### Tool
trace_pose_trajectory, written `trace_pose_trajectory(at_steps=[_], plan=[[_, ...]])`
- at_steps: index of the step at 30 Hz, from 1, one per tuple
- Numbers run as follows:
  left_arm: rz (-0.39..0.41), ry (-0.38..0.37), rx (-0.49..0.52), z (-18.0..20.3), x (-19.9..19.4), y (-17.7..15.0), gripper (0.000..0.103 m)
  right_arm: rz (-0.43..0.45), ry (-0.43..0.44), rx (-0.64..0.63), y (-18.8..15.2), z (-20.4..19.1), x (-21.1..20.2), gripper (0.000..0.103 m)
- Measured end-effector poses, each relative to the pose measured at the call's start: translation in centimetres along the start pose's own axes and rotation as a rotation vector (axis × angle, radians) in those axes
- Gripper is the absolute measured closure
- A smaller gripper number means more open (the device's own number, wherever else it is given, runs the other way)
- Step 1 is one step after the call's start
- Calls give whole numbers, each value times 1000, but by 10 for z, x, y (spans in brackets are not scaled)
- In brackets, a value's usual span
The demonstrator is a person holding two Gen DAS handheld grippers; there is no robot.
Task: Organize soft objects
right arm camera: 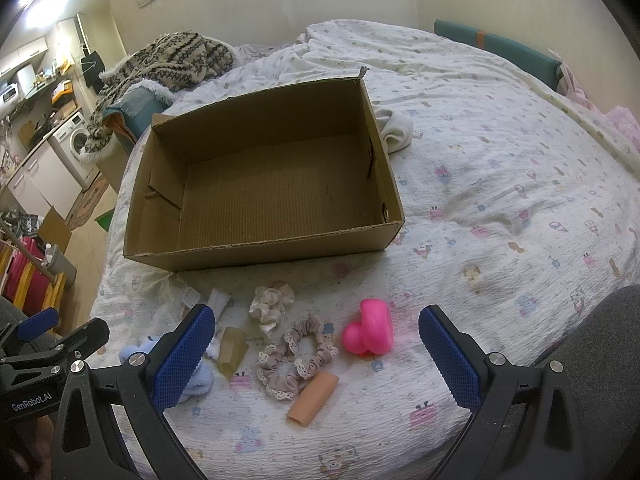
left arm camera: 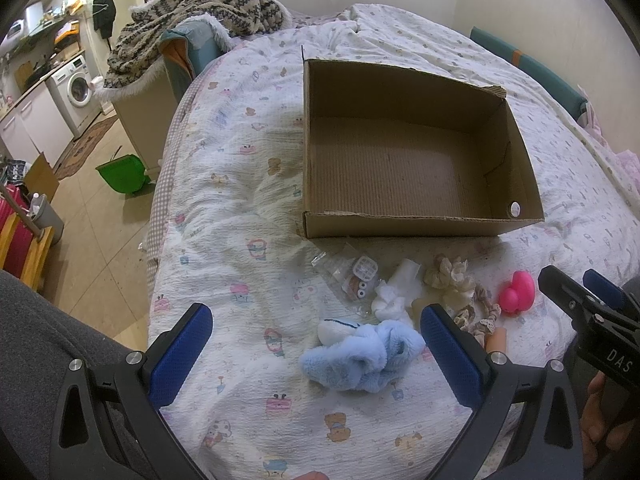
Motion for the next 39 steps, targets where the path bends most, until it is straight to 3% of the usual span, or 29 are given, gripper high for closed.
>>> trace_pose_trajectory(at_steps=[23,29,34,39], plan=[[-6,4,2,2,3,-1,0,-3,2,0,1,0,1,0],[-73,-32,-94,-16,15,3,0,-4,4,13,-3,-1,6,0],[-192,-78,-193,-31,36,-2,0,-17,11,53,-5,6,6,0],[-319,-117,-168,-11,61,-16,0,-50,28,109,-3,17,11,0]])
Point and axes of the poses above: each gripper's, at about its wrist camera, not at the fingertips, and x roughly the way its jaws point, z to its right, y to its top, the point moved 4 cm from there along x, roughly the way its jaws point, and after that the axes turned 6 degrees about -x, right-handed, at the moved point
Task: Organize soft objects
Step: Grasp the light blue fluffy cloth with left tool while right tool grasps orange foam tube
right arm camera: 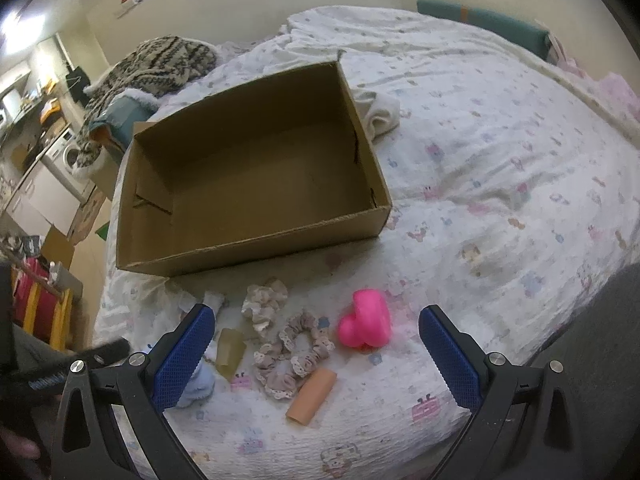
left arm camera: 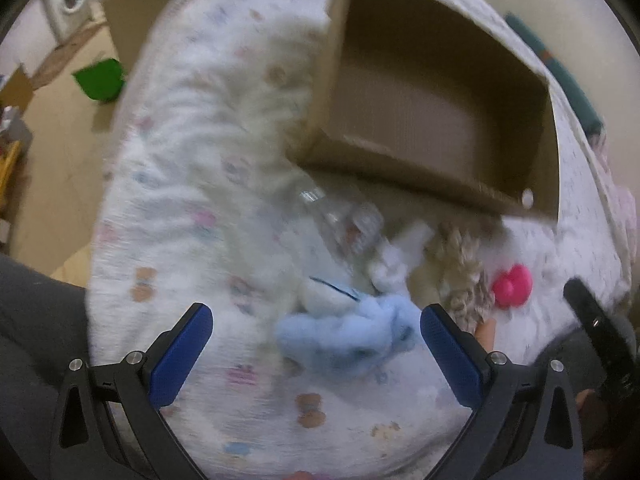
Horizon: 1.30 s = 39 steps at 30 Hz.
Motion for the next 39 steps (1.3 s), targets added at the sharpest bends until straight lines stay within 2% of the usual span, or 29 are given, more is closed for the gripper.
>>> trace_pose_trajectory(at_steps=[4,6,10,11,14,18,21,22,23,24,26,31,33,36,37,39], plan=[[-82,-5,32,16,27,-10,1,-18,7,34,0,6,3,0],[-104,1,30,18,37,-13,5,-21,11,46,-1,8,3,0],[-115,6,38,17,40,-15,41,-28,16,58,1,11,5,0],[-114,5,32,15,39,-15,53,-30,18,60,1,11,5,0],[-121,5,21,7,32,-17,78,-33,22,63,0,11,5,0],[-79,-12,29,-3,5,-19,84,-46,70,95,0,16,6,0],[-24,-12,42,-7,-18,-17,84,-134,166,171,-5,21,14,0],[-8,-13,43,-9,-24,-16,84,-168,197,196,-8,22,17,2],[14,-12,44,-11,-31,-15,85,-220,223,219,-13,22,24,17],[26,-8,44,-11,-35,-12,85,-263,232,235,-18,22,29,24],[49,4,42,-12,-37,-9,85,-358,244,274,-31,21,45,48],[63,23,45,-7,-33,-5,84,-457,227,301,-49,15,69,63],[67,23,48,-1,-28,-4,84,-488,208,279,-55,9,78,64],[73,28,56,2,-26,-5,84,-506,173,240,-60,2,84,80],[73,29,57,2,-25,-5,84,-509,166,227,-61,-1,85,91],[74,30,57,2,-25,-5,84,-496,164,215,-60,-4,83,95]])
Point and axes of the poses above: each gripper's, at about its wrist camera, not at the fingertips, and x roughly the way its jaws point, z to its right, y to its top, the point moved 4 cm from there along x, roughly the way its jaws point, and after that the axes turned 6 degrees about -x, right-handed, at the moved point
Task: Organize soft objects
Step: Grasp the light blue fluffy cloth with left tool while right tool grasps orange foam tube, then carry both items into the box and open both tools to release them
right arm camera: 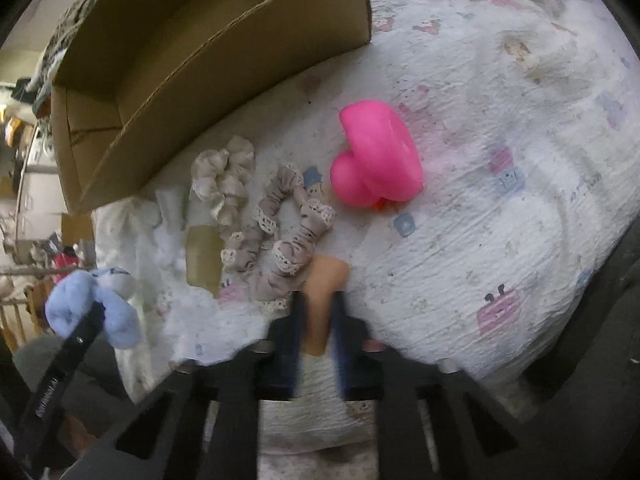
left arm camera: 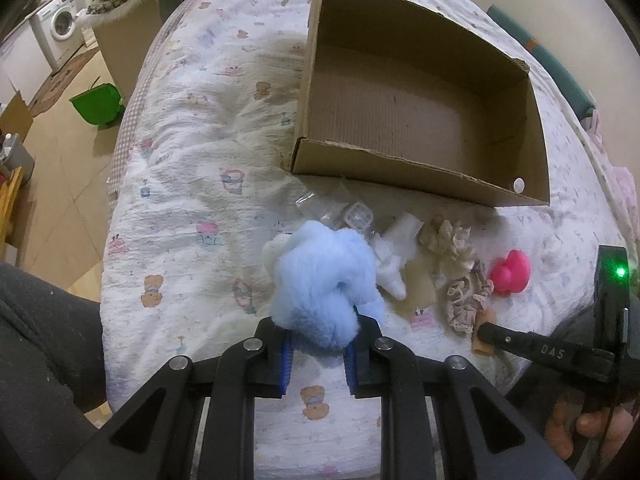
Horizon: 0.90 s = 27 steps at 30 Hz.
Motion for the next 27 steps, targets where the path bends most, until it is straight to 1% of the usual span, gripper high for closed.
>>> trace_pose_trajectory(at_steps=[5,8,9,11,15,17,20,22,27], plan=[[7,5,-4,-1,-1,0,85,66,33,-15,-6,-11,-19,96],[17,15,2,0,-2,1,85,132,73,-35,-9,-19,-36,96],[21,19,4,0,-3,1,85,154,85,-41,-2,-22,-42,96],[32,28,11,1,-4,1,85,200,116,-57,-1,-28,-49,96],[52,40,15,0,-7,3,85,270,145,-88,6,-35,-63,96],[64,46,14,-1,-11,5,85,313,160,-107,11,-34,-77,96],[98,56,23,1,-20,13,85,368,165,-145,18,-36,-96,96],[116,49,32,5,-28,19,85,405,151,-180,23,-34,-113,96],[183,53,91,18,-47,36,85,499,132,-247,42,-45,-138,96]])
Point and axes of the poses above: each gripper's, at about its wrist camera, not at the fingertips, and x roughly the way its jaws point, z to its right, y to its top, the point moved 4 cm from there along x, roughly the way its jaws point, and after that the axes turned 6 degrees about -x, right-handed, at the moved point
